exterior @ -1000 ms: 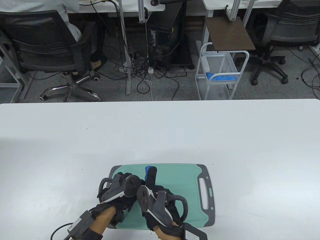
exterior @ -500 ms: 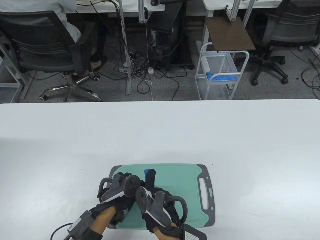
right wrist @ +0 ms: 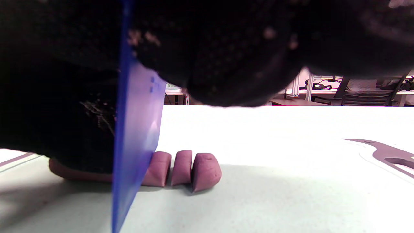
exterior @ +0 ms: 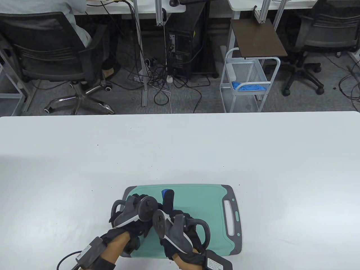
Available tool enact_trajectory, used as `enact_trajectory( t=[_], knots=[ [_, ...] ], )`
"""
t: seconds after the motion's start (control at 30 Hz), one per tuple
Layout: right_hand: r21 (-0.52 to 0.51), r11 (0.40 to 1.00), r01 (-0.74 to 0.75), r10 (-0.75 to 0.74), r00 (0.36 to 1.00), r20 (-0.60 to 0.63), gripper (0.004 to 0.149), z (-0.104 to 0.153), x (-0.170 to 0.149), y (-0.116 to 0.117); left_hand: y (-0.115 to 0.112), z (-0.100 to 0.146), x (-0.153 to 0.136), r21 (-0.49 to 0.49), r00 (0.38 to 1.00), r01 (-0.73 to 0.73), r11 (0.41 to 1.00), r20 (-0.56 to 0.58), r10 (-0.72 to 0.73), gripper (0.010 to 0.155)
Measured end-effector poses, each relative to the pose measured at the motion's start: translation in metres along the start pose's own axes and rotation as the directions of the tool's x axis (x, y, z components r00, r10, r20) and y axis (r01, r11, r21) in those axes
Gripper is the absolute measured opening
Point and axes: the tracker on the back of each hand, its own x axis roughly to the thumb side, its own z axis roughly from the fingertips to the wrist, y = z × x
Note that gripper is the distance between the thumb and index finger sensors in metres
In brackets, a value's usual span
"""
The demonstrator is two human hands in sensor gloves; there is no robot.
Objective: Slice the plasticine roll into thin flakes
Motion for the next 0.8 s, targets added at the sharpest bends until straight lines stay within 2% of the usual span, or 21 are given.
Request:
enact_trajectory(
  t=[0.8],
  knots=[
    [-0.018, 1.000, -0.020, 0.020, 1.000, 0.018, 0.083, -0.006, 0.004, 0.017, 0.000, 0.000, -0.001, -0.003, 1.000, -0.012, 1.000, -0.002, 0.012, 0.049]
  ],
)
